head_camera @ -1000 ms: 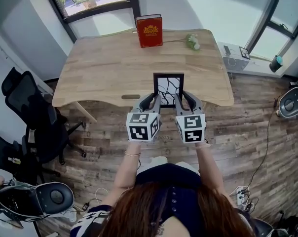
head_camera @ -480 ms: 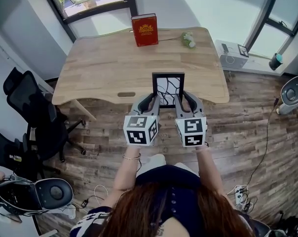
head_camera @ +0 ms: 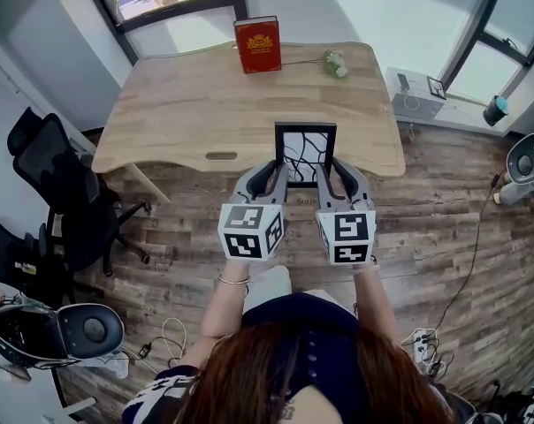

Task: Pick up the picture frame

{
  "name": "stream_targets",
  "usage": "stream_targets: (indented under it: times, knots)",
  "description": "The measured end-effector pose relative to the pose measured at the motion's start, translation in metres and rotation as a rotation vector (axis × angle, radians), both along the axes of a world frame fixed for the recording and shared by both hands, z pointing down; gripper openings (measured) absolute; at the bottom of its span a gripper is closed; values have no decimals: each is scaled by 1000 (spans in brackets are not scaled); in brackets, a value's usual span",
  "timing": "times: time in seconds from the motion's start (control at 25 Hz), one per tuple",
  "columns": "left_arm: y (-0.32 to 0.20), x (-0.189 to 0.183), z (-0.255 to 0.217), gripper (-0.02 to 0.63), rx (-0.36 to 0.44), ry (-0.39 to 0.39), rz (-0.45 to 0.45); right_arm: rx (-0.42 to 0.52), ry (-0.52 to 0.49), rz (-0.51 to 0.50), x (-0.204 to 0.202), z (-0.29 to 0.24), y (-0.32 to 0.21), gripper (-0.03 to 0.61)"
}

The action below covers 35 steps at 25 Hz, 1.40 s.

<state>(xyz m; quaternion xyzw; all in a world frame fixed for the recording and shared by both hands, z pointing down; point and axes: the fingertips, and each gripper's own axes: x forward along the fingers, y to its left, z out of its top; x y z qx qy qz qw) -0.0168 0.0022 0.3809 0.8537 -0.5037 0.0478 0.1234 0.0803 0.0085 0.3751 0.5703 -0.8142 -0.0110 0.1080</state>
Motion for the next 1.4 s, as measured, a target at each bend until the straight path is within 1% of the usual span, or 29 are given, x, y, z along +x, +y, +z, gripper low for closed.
stream_targets:
  times: [0.88,1.4]
  knots:
    - [64,24,-37,82,76,-17,-8,90,-45,-14,25,-34,64,89]
    - [75,31,-40,81,83,-23,-6,96,-61,-12,32,-36,74,86]
